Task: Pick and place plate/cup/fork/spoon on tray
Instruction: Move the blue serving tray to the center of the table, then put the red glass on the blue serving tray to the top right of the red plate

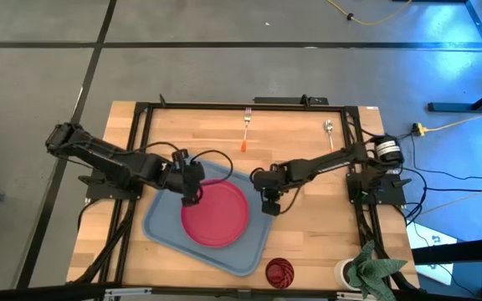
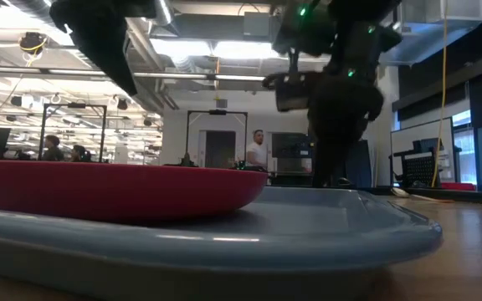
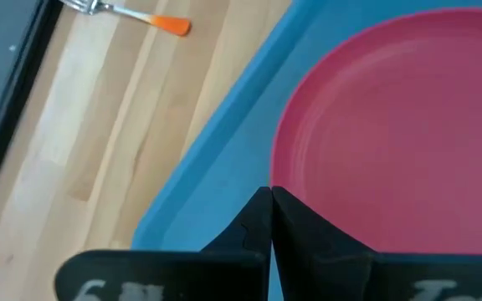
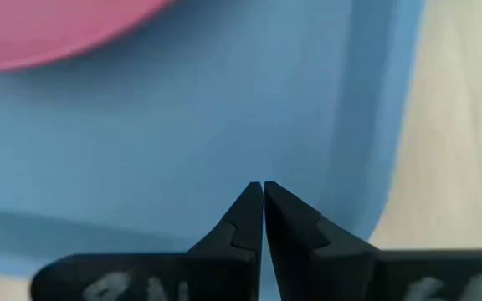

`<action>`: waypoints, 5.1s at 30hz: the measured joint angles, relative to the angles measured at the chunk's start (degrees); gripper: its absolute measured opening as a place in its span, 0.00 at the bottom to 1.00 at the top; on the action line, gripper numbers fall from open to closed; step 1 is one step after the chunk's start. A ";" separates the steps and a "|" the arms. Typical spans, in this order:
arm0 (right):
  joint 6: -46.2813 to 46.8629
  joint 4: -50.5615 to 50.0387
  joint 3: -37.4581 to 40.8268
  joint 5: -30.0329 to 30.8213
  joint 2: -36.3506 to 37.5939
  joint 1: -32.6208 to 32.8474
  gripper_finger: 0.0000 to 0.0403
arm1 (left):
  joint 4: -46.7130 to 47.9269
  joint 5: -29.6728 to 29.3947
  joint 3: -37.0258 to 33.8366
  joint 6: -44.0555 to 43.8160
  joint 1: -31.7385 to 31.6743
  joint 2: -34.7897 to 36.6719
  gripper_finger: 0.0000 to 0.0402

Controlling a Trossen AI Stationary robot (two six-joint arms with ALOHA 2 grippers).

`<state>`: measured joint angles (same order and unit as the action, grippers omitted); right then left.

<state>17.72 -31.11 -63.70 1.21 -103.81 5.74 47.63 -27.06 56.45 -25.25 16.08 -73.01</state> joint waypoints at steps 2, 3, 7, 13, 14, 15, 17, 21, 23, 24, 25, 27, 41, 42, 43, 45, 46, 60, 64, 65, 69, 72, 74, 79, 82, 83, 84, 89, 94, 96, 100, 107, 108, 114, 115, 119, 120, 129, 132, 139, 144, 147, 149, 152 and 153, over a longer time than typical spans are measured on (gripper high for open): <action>-0.18 0.07 0.00 0.15 -0.90 -1.35 0.05 | 0.45 -0.21 0.00 -0.20 0.28 0.00 0.00; -0.39 0.02 0.00 0.15 -1.20 -1.98 0.05 | 0.48 -0.55 0.00 -0.18 0.34 0.00 0.00; -2.10 0.22 -0.03 -0.09 -2.55 -4.25 0.05 | 0.40 -0.76 0.00 -0.16 0.37 0.00 0.00; -4.62 0.16 -0.11 0.13 -3.04 -6.73 0.05 | 0.40 -0.77 0.00 -0.16 0.37 0.00 0.00; -4.88 0.10 -0.11 0.19 -3.04 -7.06 0.05 | 0.38 -0.78 0.00 -0.13 0.37 0.00 0.00; -5.13 0.07 -0.11 0.17 -3.04 -7.44 0.05 | 0.40 -0.78 0.00 -0.14 0.37 0.00 0.00; -6.16 -0.02 -0.09 0.15 -3.04 -8.12 0.05 | 0.39 -0.79 -0.01 -0.13 0.37 0.00 0.00; -6.45 -0.75 -0.09 3.85 -3.04 -9.50 0.05 | 0.39 -0.79 -0.02 -0.13 0.37 0.00 0.00; -6.42 -1.62 -0.06 6.67 -3.04 -10.19 0.05 | 0.38 -0.78 -0.02 -0.16 0.37 0.00 0.00; -6.29 -1.90 -0.04 8.11 -3.04 -10.49 0.05 | 0.38 -0.78 -0.02 -0.16 0.37 0.00 0.00; -6.18 -2.15 -0.02 9.51 -3.04 -10.78 0.05 | 0.38 -0.78 -0.02 -0.16 0.37 0.00 0.00; -5.97 -2.25 -0.02 12.37 -3.04 -11.31 0.05 | 0.38 -0.78 -0.02 -0.16 0.37 0.00 0.00; -7.09 -3.61 -0.02 29.01 -3.04 -13.55 0.05 | 0.36 -0.77 -0.02 -0.31 0.37 -0.02 0.00; -7.48 -3.61 -0.02 29.84 -3.04 -13.54 0.05 | 0.36 -0.76 -0.02 -0.31 0.37 -0.02 0.00; -7.61 -3.58 -0.02 30.46 -3.04 -13.51 0.05 | 0.36 -0.78 -0.02 -0.31 0.35 -0.02 0.00; -7.77 -3.56 -0.02 31.67 -3.04 -13.46 0.05 | 0.36 -0.76 -0.02 -0.31 0.35 -0.02 0.00; -7.98 -3.54 -0.02 32.09 -3.04 -13.43 0.05 | 0.36 -0.76 -0.02 -0.31 0.37 -0.02 0.00; -6.82 -3.48 -0.12 19.16 15.44 0.81 0.05 | 0.37 -0.93 -0.09 -2.76 0.35 -0.04 0.00; -6.94 -4.85 -1.66 18.06 22.41 8.74 0.05 | 0.36 -0.93 -0.09 -2.74 0.35 -0.04 0.00; -7.13 -5.99 -2.24 17.66 23.62 10.70 0.05 | 0.40 -0.93 -0.09 -2.74 0.35 -0.04 0.00; -4.17 -12.43 -4.51 13.36 24.96 17.56 0.05 | 0.33 -0.93 -0.09 -2.71 0.35 -0.04 0.00; -1.16 -15.86 -4.83 10.64 24.82 21.32 0.05 | 0.34 -0.93 -0.09 -2.71 0.35 -0.04 0.00; 0.88 -16.13 -4.83 7.69 24.68 23.17 0.05 | 0.33 -0.91 -0.09 -2.69 0.35 -0.04 0.00; 4.74 -14.04 -4.83 -3.23 24.83 25.05 0.05 | 0.36 -0.37 -0.09 -2.66 0.38 -0.04 0.00; 4.75 -11.87 -4.83 -6.43 24.74 25.44 0.05 | 0.34 -0.38 -0.09 -1.65 0.59 -0.04 0.00; 4.64 -11.05 -4.83 -6.86 24.72 25.47 0.05 | 0.36 -0.36 -0.09 -0.89 0.61 -0.04 0.00; 4.52 -9.93 -4.83 -6.93 24.72 25.51 0.05 | 0.36 -0.32 -0.09 -0.13 0.61 -0.04 0.00; 4.74 -4.52 -4.83 -6.91 24.72 25.44 0.05 | 0.36 -0.33 -0.09 0.51 0.63 -0.04 0.00; 6.01 0.37 -4.83 -6.05 24.72 25.41 0.05 | 0.36 -0.32 -0.09 3.45 0.87 -0.04 0.00; 7.79 1.42 -4.83 -4.26 24.72 25.27 0.05 | 0.36 -0.32 -0.09 4.07 0.85 -0.04 0.00; 14.41 1.20 -4.83 3.22 24.72 25.18 0.05 | 0.36 -0.32 -0.09 4.46 0.98 -0.04 0.00; 11.58 0.55 -4.83 5.20 24.72 25.22 0.05 | 0.36 -0.33 -0.09 5.52 0.98 -0.04 0.00; 11.20 0.11 -4.83 5.20 24.72 25.20 0.05 | 0.36 -0.32 -0.09 5.58 0.98 -0.04 0.00; 11.60 -1.66 -4.13 5.24 23.88 25.17 0.03 | 0.36 -0.34 -0.09 5.64 0.98 -0.04 0.00; 12.58 -1.31 -4.13 5.55 23.61 25.12 0.04 | 0.34 -0.32 -0.09 5.64 0.98 -0.04 0.00; 14.10 -1.37 -4.13 5.34 22.54 24.73 0.08 | 0.33 -0.34 -0.09 5.61 0.98 -0.04 0.00; 14.74 -1.61 -4.13 5.35 22.42 24.70 0.10 | 0.29 -0.34 -0.09 5.52 0.98 -0.04 0.00; 17.00 -1.61 -4.13 5.19 22.32 24.70 0.16 | 0.29 -0.32 -0.09 5.92 0.98 -0.04 0.00; 18.06 -1.57 -4.13 4.76 22.32 24.70 0.16 | 0.29 -0.32 -0.09 5.92 0.98 -0.04 0.00; 14.93 -1.58 -4.13 0.50 22.32 24.79 0.13 | 0.29 -0.32 -0.09 5.94 0.98 -0.04 0.00; 13.52 -1.60 -4.13 0.58 22.32 24.83 0.02 | 0.29 -0.32 -0.09 5.94 0.98 -0.04 0.00; 15.01 -1.61 -4.13 0.58 22.32 24.70 0.02 | 0.29 -0.32 -0.09 5.95 0.98 -0.04 0.00; 15.08 -1.60 -4.13 0.55 22.32 24.48 0.05 | 0.29 -0.32 -0.09 5.96 0.98 -0.04 0.00; 15.12 -1.60 -4.13 0.61 22.32 24.44 0.10 | 0.29 -0.32 -0.09 5.96 0.98 -0.04 0.00; 15.12 -1.63 -4.13 0.61 22.32 24.43 0.12 | 0.29 -0.32 -0.09 5.96 0.98 -0.04 0.00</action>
<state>32.84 -32.75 -67.83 1.83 -81.49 30.17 47.92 -27.38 56.36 -19.29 17.06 -73.06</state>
